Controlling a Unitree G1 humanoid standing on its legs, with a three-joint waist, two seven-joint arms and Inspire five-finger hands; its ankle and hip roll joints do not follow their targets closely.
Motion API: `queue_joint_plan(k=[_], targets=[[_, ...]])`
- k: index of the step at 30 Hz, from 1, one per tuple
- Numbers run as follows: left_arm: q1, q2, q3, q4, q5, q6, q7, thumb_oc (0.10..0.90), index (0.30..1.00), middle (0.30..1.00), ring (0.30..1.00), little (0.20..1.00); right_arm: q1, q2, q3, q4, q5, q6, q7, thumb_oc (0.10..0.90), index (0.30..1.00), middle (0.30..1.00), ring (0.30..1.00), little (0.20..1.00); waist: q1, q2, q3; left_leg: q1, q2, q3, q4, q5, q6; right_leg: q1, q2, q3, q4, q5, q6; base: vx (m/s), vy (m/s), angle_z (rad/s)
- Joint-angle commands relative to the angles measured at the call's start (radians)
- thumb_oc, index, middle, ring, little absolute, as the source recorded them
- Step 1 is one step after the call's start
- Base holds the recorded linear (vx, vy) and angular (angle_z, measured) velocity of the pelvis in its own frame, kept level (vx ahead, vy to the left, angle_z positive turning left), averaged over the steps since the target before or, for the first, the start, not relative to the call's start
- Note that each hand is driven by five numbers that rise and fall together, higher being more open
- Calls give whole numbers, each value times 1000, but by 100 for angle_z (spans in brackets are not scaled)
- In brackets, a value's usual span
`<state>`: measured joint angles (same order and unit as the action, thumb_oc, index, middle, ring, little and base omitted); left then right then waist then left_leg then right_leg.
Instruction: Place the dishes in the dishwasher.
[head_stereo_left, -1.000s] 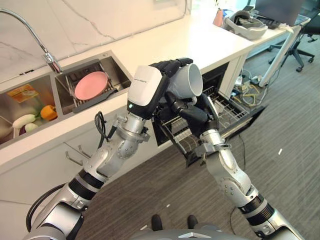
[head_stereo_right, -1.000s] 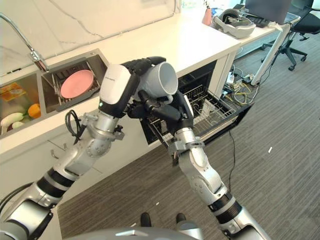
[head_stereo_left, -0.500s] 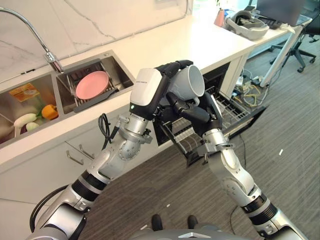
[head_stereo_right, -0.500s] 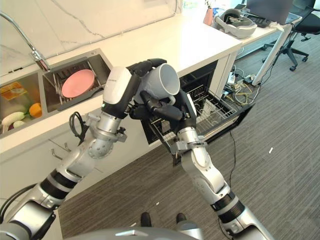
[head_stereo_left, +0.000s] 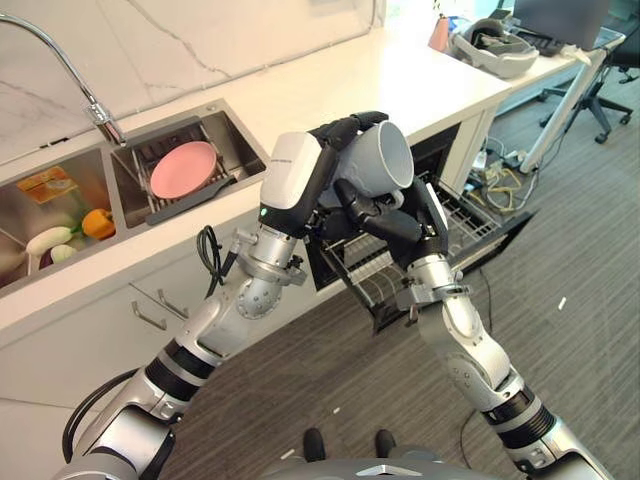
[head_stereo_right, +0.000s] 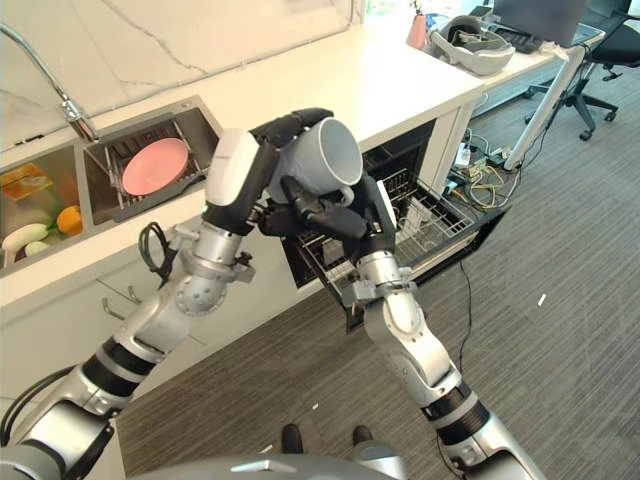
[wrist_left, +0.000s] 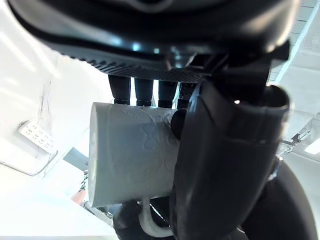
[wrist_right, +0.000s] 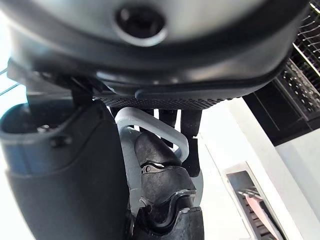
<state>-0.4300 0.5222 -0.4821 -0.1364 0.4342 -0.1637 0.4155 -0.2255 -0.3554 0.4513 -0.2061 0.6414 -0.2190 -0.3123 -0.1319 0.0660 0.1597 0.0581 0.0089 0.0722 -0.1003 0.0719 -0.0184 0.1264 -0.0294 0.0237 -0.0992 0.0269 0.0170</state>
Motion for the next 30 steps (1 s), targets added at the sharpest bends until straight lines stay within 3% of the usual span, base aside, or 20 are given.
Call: queue_joint_plan(k=[1,15,19,24,30], targets=[[27,1,-32,-57,-42,-71,-12,800,900,900,900,900,-197,68,-209,-163,-137,-209,-59,400,300,300,300,300,2,-28,-55,105,63,73,13,-120,-74,21,-71,-1,12,-85,95,0,0,0],[307,-28,119,-28,-91,-35,22,800,900,900,900,900,-140,71,-369,-178,-251,-232,-207,400,300,300,300,300,38,-31,-48,100,66,76,13,-121,-71,18,-66,-19,12,-90,97,9,-3,-1],[380,-38,166,-2,-142,-33,9,800,900,900,900,900,-115,-1,-427,-140,-314,-183,-206,400,300,300,300,300,47,-40,-45,93,66,69,13,-118,-71,16,-67,-26,12,-90,97,9,-2,1],[475,-34,204,88,-237,-9,-87,800,900,900,900,900,-17,-184,-513,34,-348,-72,-128,400,300,300,300,300,67,-64,-37,76,62,55,13,-113,-72,15,-68,-49,12,-89,98,11,-13,5],[508,-4,218,128,-223,5,-135,800,900,900,900,900,51,-246,-526,173,-409,3,-94,400,300,300,300,300,87,-84,-27,69,57,39,13,-124,-74,24,-71,-75,12,-106,99,3,-15,16]])
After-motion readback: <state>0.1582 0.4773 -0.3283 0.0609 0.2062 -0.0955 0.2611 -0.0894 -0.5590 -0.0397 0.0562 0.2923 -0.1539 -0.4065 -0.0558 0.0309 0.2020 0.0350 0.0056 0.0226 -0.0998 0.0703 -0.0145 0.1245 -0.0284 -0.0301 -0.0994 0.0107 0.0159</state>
